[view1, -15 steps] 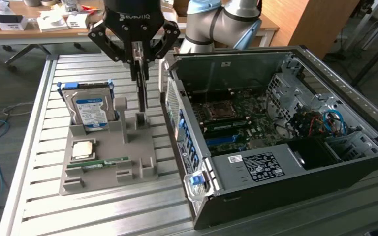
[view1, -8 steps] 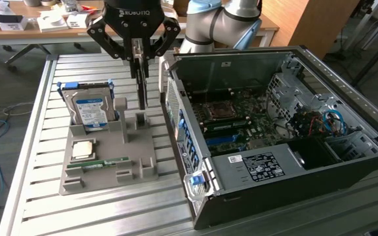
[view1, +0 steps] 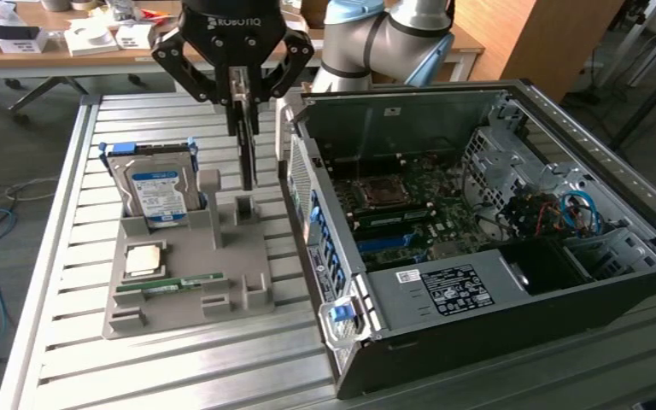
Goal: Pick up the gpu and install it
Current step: 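Pick up the gpu and move the gpu toward the slot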
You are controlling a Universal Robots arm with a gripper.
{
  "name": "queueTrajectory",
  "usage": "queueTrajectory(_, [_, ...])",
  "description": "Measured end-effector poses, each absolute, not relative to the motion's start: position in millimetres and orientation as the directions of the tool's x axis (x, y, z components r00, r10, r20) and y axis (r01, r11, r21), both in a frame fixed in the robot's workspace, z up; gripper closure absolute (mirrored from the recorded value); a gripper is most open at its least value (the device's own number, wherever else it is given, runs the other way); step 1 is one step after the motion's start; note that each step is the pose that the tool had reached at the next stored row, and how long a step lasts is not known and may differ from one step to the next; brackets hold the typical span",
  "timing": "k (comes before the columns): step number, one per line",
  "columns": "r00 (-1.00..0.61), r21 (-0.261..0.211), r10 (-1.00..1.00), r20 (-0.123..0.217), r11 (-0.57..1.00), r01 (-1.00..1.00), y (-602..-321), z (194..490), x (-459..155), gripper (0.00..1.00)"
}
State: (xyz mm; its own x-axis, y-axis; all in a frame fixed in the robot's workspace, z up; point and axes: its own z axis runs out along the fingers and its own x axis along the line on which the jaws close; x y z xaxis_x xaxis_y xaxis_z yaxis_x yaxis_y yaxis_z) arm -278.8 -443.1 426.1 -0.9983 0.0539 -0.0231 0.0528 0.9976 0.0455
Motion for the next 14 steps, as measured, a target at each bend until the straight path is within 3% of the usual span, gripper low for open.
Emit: queueTrajectory(14, [-0.998,0.047,0.054,-0.023,0.997,0.053,-443.1,425.9,-254.2,0.74])
